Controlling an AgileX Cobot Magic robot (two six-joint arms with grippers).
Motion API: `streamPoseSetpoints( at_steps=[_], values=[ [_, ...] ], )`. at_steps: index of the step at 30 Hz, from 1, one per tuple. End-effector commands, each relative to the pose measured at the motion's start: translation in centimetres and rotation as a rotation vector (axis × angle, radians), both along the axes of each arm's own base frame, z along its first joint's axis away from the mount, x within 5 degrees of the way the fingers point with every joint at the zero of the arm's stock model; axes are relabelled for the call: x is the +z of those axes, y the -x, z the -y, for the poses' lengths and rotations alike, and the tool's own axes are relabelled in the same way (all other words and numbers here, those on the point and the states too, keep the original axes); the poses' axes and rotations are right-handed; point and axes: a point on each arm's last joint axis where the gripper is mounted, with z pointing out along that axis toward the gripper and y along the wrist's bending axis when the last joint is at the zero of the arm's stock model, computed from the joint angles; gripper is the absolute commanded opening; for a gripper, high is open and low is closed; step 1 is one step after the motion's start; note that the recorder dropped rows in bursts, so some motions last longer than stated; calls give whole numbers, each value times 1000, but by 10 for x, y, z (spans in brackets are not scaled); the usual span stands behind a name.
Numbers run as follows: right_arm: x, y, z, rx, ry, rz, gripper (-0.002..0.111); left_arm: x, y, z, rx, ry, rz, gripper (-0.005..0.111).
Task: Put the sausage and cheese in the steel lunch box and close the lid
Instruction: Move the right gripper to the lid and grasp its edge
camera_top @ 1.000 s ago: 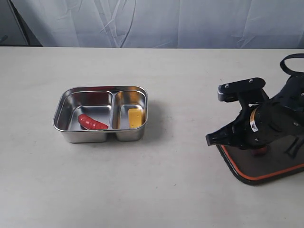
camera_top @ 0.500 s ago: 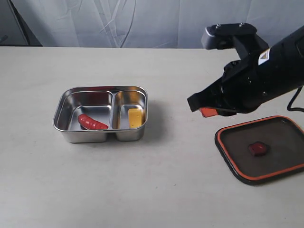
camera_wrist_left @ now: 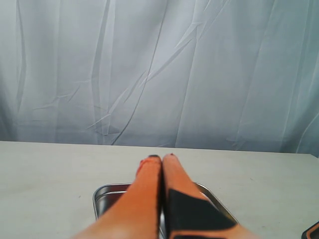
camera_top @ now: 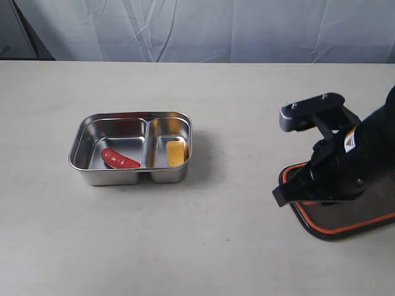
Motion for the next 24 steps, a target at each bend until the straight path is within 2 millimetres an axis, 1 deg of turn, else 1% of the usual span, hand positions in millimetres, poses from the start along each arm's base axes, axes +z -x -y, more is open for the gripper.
streamPoseSetpoints(
  at_steps=[1,7,9,11,14,15,16,18,20,22,24],
  values=[
    [-12,1,3,-1,14,20,-1,-1,0,1,-7,-7,1,0],
    [-17,0,3,1,28,-6,-1,-1,0,1,-7,-7,1,0],
    [-21,-1,3,1,36,-22,4,-1,0,1,-7,-7,1,0],
    [-27,-2,2,2,47,-44,17,-1,0,1,-7,-7,1,0],
    [-34,-4,1,-3,58,-69,47,-1,0,1,-7,-7,1,0],
    [-36,-5,1,-3,60,-72,55,-1,0,1,-7,-7,1,0],
    [-38,-6,0,-2,62,-70,61,-1,0,1,-7,-7,1,0],
    [-41,-7,0,0,69,-76,62,-1,0,1,-7,-7,1,0],
    [-46,-9,1,22,100,-83,58,-1,0,1,-7,-7,1,0],
    [-51,-10,4,3,135,-96,51,-1,0,1,-7,-7,1,0],
    [-56,-12,6,-24,166,-101,47,-1,0,1,-7,-7,1,0]
  ],
)
